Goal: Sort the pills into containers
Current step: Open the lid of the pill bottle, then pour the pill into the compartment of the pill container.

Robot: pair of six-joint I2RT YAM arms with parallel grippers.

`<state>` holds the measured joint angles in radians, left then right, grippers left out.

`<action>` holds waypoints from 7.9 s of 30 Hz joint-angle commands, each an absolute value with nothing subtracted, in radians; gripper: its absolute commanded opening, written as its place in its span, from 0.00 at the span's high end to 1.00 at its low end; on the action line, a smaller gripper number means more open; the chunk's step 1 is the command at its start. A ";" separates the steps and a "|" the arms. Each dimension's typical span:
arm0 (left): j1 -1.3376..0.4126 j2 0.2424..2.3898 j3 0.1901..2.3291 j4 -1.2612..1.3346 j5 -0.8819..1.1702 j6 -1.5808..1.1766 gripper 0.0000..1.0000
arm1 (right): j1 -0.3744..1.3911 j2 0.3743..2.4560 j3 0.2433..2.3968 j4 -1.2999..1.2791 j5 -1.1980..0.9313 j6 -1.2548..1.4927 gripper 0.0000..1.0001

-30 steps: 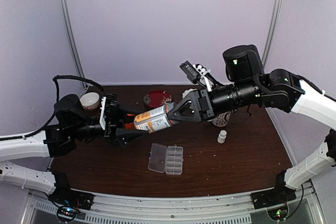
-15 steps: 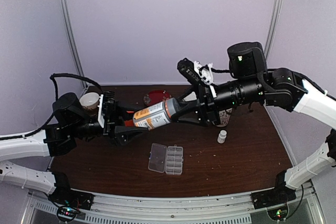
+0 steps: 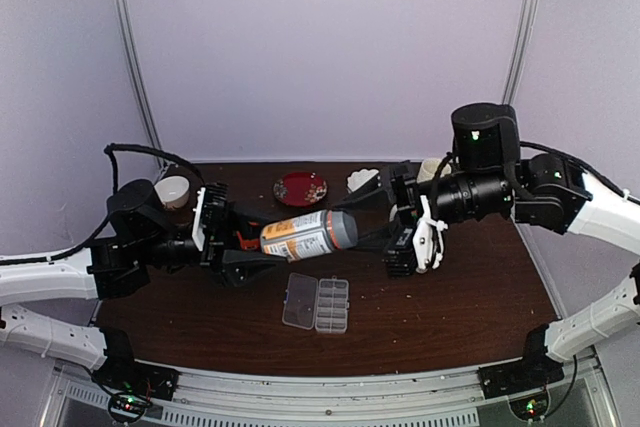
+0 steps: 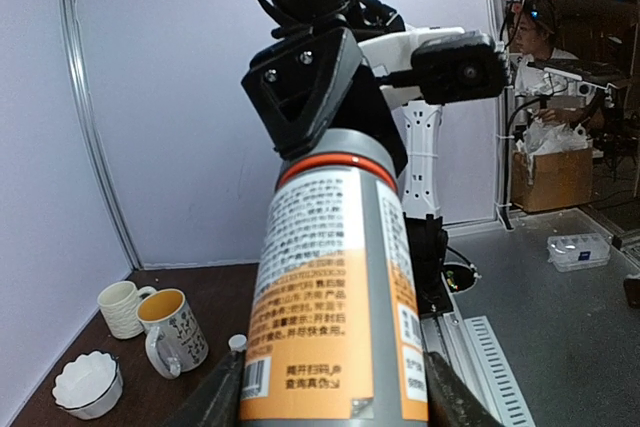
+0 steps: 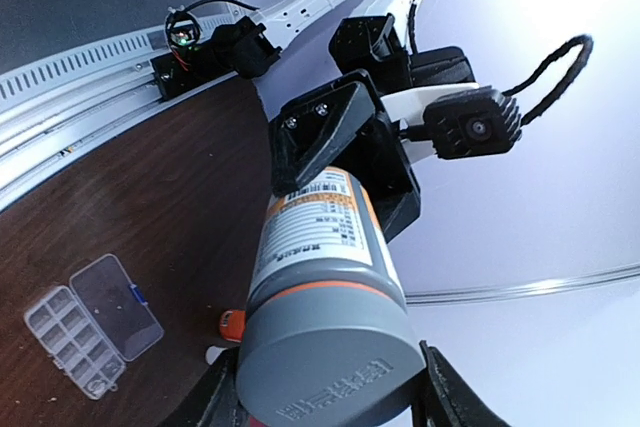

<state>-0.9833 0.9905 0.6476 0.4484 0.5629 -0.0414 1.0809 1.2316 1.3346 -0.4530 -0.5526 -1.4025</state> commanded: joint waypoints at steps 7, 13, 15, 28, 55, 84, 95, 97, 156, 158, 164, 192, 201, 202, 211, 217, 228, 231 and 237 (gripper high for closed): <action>-0.966 0.991 0.647 0.529 0.513 -0.091 1.00 | 1.062 1.027 1.133 -0.203 -0.544 -1.607 1.00; -0.965 1.005 0.631 0.573 0.503 -0.110 1.00 | 1.052 1.031 1.161 -0.194 -0.593 -1.449 1.00; -0.965 1.001 0.615 0.590 0.494 -0.110 1.00 | 1.050 1.009 1.128 -0.140 -0.605 -1.256 1.00; -0.965 0.994 0.495 0.579 0.424 -0.076 1.00 | 1.062 0.795 0.831 -0.024 -0.081 0.068 1.00; -0.966 1.190 0.217 0.900 0.167 -0.010 1.00 | 1.060 0.884 0.633 0.071 -0.139 0.313 1.00; -0.882 1.451 0.484 0.560 0.287 0.047 1.00 | 1.057 0.951 0.583 0.066 -0.155 0.396 1.00; -0.879 1.498 0.549 0.489 0.290 0.055 1.00 | 1.054 0.959 0.581 0.065 -0.150 0.403 1.00; -0.879 1.501 0.561 0.470 0.290 0.055 1.00 | 1.054 0.966 0.583 0.059 -0.148 0.406 1.00; -0.914 1.480 0.733 0.178 0.247 0.051 1.00 | 1.052 1.046 0.623 0.013 -0.162 0.429 1.00; -0.913 1.504 0.731 0.181 0.236 0.065 1.00 | 1.052 1.049 0.621 0.018 -0.165 0.431 1.00; -0.913 1.550 0.751 0.174 0.234 0.053 1.00 | 1.052 1.047 0.630 0.006 -0.166 0.427 1.00; -0.916 1.585 0.732 0.229 0.225 -0.025 1.00 | 1.052 1.048 0.624 0.008 -0.164 0.429 1.00; -0.917 1.587 0.746 0.209 0.241 -0.032 1.00 | 1.052 1.050 0.634 -0.008 -0.164 0.426 1.00; -0.917 1.582 0.742 0.217 0.242 -0.036 1.00 | 1.051 1.052 0.636 -0.014 -0.165 0.426 1.00; -0.926 1.554 0.713 0.259 0.230 -0.037 1.00 | 1.051 1.053 0.631 -0.017 -0.164 0.426 1.00; -0.934 1.591 0.762 0.180 0.219 -0.028 1.00 | 1.051 1.054 0.635 -0.018 -0.166 0.426 1.00; -0.936 1.612 0.784 0.151 0.219 -0.032 1.00 | 1.051 1.058 0.639 -0.021 -0.166 0.425 1.00; -0.940 1.589 0.763 0.201 0.227 -0.061 1.00 | 1.051 1.059 0.641 -0.023 -0.166 0.425 1.00; -0.941 1.561 0.765 0.184 0.211 -0.060 1.00 | 1.051 1.058 0.634 -0.020 -0.167 0.430 1.00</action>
